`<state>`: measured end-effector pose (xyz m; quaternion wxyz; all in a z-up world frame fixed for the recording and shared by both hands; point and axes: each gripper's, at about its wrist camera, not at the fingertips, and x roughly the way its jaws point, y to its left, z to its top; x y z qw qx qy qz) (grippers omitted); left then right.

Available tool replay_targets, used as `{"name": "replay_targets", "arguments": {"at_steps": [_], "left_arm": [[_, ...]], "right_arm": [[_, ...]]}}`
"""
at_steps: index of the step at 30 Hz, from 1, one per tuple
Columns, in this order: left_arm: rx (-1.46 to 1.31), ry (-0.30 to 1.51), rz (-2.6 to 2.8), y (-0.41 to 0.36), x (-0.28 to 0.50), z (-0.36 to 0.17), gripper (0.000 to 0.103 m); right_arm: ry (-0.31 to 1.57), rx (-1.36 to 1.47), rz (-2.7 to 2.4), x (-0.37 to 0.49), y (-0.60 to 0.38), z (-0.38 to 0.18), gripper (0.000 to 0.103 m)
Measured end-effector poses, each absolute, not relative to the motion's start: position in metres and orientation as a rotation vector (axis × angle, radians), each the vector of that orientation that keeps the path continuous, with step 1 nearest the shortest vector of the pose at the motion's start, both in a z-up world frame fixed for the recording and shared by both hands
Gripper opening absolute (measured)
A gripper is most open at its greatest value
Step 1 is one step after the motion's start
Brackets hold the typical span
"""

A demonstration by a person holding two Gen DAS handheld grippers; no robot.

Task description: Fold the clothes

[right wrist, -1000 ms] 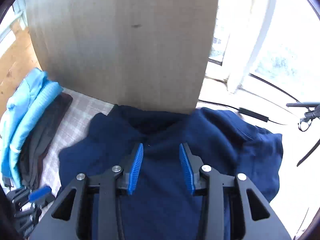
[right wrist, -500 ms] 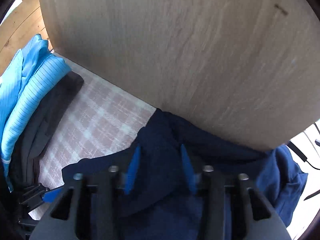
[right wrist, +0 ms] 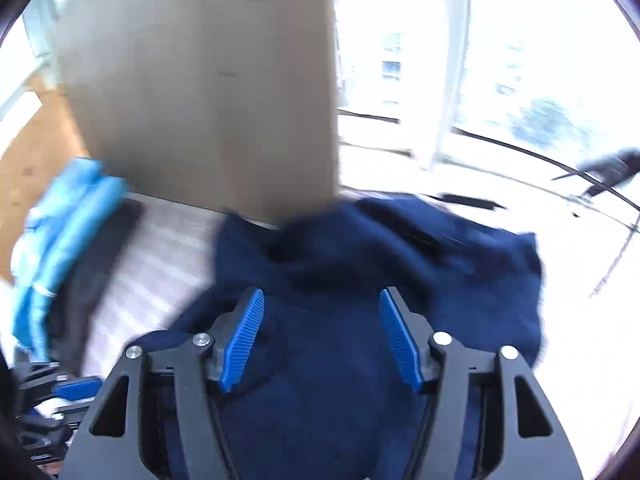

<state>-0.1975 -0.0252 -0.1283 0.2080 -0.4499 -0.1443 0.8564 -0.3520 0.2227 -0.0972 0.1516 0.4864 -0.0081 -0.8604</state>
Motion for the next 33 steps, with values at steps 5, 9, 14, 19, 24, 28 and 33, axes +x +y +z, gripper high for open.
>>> {"name": "replay_targets", "arguments": {"at_steps": [5,9,14,19,24,28,33], "left_arm": [[-1.312,-0.389,2.448,-0.036,-0.200,-0.136,0.024],[-1.337,-0.220,2.479,-0.037,-0.198,-0.138,0.024],[-1.330,-0.052,2.455,-0.025,-0.191,-0.153,0.024],[-1.350,0.078,2.446,-0.011,-0.191,-0.169,0.024],[-1.360,0.086,2.498,-0.007,-0.201,-0.180,0.015],[-1.326,-0.089,2.630,-0.030,-0.201,-0.172,0.005],[-1.353,-0.336,2.810,-0.072,-0.193,-0.167,0.006]], "right_arm": [[-0.055,1.374,-2.397,-0.368,0.222,-0.084,0.060],[0.209,1.326,-2.298,-0.389,0.165,-0.086,0.060],[0.383,1.379,-2.232,-0.407,0.119,-0.114,0.060],[0.422,1.475,-2.180,-0.421,0.105,-0.145,0.059],[0.350,1.541,-2.100,-0.429,0.105,-0.154,0.006],[0.364,1.465,-2.104,-0.424,0.101,-0.142,0.005],[0.264,1.314,-2.107,-0.425,0.089,-0.118,0.004]]}}
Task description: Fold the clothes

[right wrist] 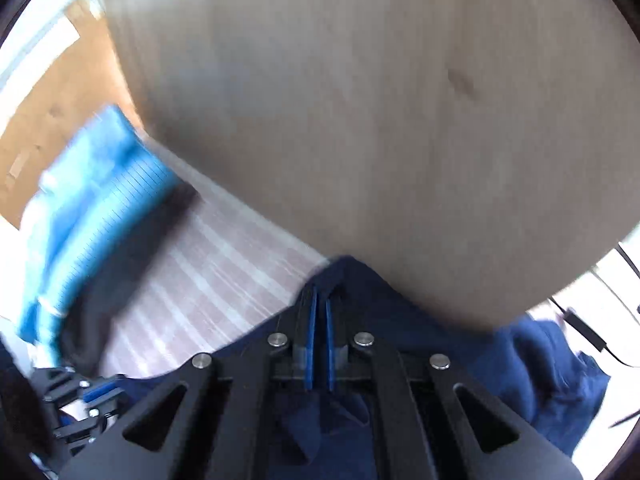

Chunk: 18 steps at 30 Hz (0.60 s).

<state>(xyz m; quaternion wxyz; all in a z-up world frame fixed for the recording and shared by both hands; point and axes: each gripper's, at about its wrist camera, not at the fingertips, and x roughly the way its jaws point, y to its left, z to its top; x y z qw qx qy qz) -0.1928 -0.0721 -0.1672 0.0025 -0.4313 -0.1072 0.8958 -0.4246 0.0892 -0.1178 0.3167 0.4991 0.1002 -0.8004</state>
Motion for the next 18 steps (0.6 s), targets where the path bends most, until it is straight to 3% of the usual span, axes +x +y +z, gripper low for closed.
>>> {"name": "replay_targets", "arguments": {"at_steps": [1,2,4,5,6,10,12,18], "left_arm": [[-1.392,-0.334,2.806,-0.074,-0.194,-0.171,0.010],[-1.429,-0.291,2.802,-0.071,-0.195,-0.173,0.010],[-1.476,-0.217,2.796,-0.066,-0.195,-0.175,0.009],[-1.454,-0.204,2.805,-0.065,-0.192,-0.170,0.011],[-1.429,-0.197,2.818,-0.064,-0.188,-0.163,0.018],[-1.325,-0.223,2.808,-0.055,-0.178,-0.137,0.028],[-1.303,-0.218,2.741,-0.041,-0.183,-0.135,0.029],[-1.325,-0.086,2.653,-0.002,-0.212,-0.152,0.029]], "right_arm": [[0.331,1.317,-2.116,-0.425,0.081,-0.120,0.010],[0.395,1.324,-2.125,-0.425,0.074,-0.121,0.023],[0.515,1.354,-2.146,-0.420,0.070,-0.124,0.035],[0.543,1.357,-2.151,-0.417,0.071,-0.124,0.035],[0.506,1.342,-2.152,-0.411,0.080,-0.118,0.035],[0.323,1.334,-2.121,-0.394,0.117,-0.105,0.036],[0.289,1.353,-2.071,-0.390,0.122,-0.109,0.037],[0.439,1.397,-2.023,-0.387,0.099,-0.142,0.037]]}}
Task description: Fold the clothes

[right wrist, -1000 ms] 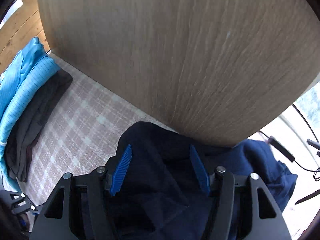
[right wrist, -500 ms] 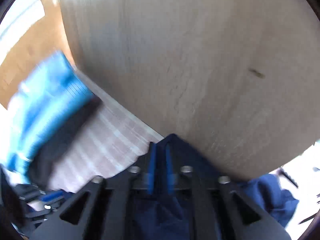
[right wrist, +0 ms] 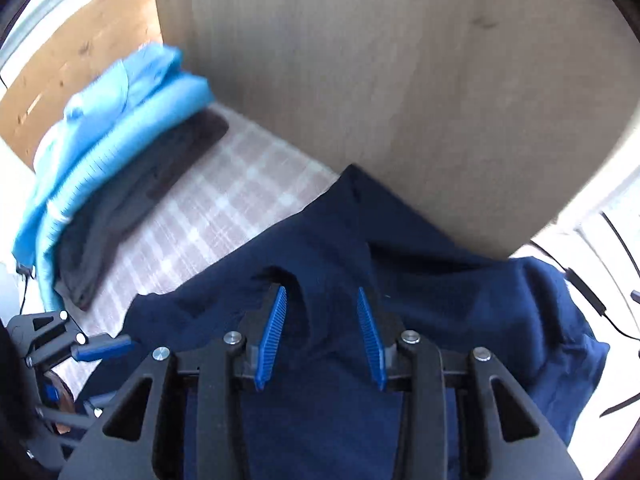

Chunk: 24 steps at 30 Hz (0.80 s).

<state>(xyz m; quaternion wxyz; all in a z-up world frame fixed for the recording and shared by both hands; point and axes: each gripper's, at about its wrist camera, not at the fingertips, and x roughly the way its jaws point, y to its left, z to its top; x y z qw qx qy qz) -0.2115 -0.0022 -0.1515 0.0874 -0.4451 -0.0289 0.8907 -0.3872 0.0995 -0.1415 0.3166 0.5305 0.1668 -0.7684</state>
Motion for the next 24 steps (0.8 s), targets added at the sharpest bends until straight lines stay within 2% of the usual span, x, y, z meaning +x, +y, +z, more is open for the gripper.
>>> {"name": "replay_targets", "arguments": {"at_steps": [1,2,3,4,8,9,11,12,13,15,19,24], "left_arm": [[-1.337,-0.088,2.651,-0.002,-0.214,-0.154,0.028],[-1.346,-0.102,2.646,-0.003,-0.216,-0.157,0.024],[-1.351,-0.121,2.640,-0.005,-0.218,-0.158,0.010],[-1.353,-0.137,2.634,-0.007,-0.218,-0.158,0.003],[-1.322,-0.190,2.554,-0.014,-0.205,-0.150,0.002],[-1.321,-0.210,2.490,-0.014,-0.200,-0.150,0.003],[-1.342,-0.221,2.386,-0.011,-0.190,-0.150,0.018],[-1.348,-0.215,2.358,-0.010,-0.184,-0.149,0.028],[-1.350,-0.203,2.352,-0.010,-0.180,-0.148,0.029],[-1.343,-0.164,2.391,-0.014,-0.173,-0.142,0.029],[-1.342,-0.058,2.511,-0.022,-0.171,-0.140,0.030],[-1.392,0.154,2.620,-0.023,-0.195,-0.155,0.030]], "right_arm": [[0.451,1.404,-2.018,-0.388,0.095,-0.147,0.033],[0.464,1.414,-2.026,-0.388,0.093,-0.151,0.006],[0.476,1.427,-2.060,-0.385,0.096,-0.154,0.003],[0.463,1.428,-2.093,-0.382,0.102,-0.154,0.002],[0.219,1.321,-2.230,-0.359,0.162,-0.121,0.002],[0.226,1.372,-2.226,-0.353,0.174,-0.126,0.006],[0.259,1.495,-2.201,-0.344,0.196,-0.139,0.051],[0.316,1.570,-2.176,-0.342,0.202,-0.147,0.051],[0.364,1.581,-2.193,-0.340,0.207,-0.147,0.051],[0.422,1.588,-2.224,-0.338,0.216,-0.144,0.051],[0.244,1.472,-2.236,-0.362,0.209,-0.112,0.051],[0.373,1.403,-2.182,-0.400,0.153,-0.120,0.049]]}}
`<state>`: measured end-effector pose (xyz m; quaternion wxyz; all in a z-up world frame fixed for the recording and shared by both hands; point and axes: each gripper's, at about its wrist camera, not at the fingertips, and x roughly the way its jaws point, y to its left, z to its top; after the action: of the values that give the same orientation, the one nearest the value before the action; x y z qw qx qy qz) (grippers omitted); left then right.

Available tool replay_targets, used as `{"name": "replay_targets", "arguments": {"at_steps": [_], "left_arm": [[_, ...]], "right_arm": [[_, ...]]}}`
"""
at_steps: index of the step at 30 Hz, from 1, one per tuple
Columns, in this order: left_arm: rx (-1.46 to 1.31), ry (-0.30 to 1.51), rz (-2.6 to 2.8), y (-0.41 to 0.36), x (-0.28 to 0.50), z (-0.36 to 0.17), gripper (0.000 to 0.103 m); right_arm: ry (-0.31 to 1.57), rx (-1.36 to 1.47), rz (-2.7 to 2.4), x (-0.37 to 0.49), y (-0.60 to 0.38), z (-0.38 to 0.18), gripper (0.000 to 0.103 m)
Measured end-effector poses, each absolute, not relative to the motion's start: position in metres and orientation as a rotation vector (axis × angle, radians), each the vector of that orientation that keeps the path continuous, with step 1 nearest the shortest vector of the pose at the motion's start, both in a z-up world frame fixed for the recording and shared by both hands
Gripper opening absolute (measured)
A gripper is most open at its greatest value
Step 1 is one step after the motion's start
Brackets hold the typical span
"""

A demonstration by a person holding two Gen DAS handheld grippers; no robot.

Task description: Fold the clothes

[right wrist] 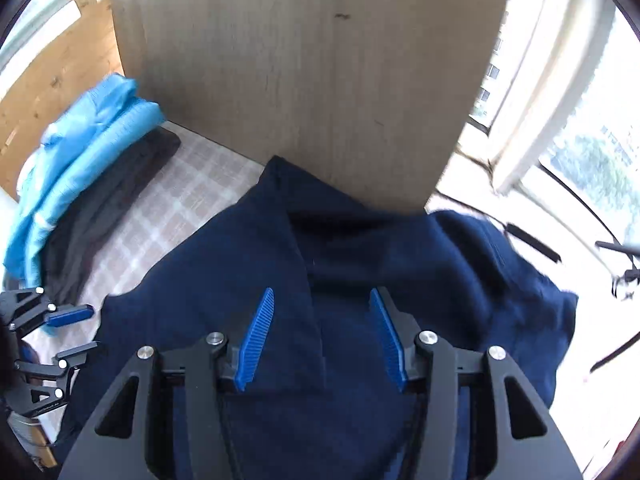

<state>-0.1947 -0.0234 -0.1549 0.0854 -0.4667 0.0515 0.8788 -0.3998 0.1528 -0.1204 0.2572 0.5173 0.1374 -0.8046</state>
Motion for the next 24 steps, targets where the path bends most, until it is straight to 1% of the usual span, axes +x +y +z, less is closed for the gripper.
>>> {"name": "replay_targets", "arguments": {"at_steps": [1,4,6,8,10,12,14,20,24], "left_arm": [[-1.407,0.178,2.638,-0.025,-0.201,-0.160,0.030],[-1.523,0.178,2.656,-0.033,-0.217,-0.178,0.030],[-1.547,0.169,2.685,-0.033,-0.219,-0.181,0.030],[-1.533,0.120,2.695,-0.034,-0.215,-0.177,0.030],[-1.499,0.033,2.690,-0.039,-0.206,-0.166,0.030],[-1.466,-0.064,2.663,-0.049,-0.190,-0.153,0.029],[-1.430,-0.136,2.639,-0.056,-0.173,-0.142,0.029],[-1.434,-0.292,2.608,-0.078,-0.111,-0.116,0.030],[-1.486,-0.373,2.658,-0.100,-0.053,-0.103,0.030]], "right_arm": [[0.374,1.406,-2.170,-0.407,0.144,-0.127,0.049],[0.381,1.458,-2.093,-0.424,0.117,-0.151,0.041],[0.402,1.470,-2.091,-0.432,0.104,-0.161,0.041],[0.422,1.469,-2.106,-0.439,0.091,-0.166,0.041],[0.415,1.471,-2.130,-0.441,0.084,-0.158,0.041],[0.352,1.448,-2.106,-0.434,0.080,-0.143,0.041],[0.348,1.466,-2.055,-0.423,0.071,-0.136,0.041],[0.216,1.542,-2.042,-0.389,0.070,-0.111,0.041],[0.169,1.535,-2.083,-0.360,0.093,-0.090,0.041]]}}
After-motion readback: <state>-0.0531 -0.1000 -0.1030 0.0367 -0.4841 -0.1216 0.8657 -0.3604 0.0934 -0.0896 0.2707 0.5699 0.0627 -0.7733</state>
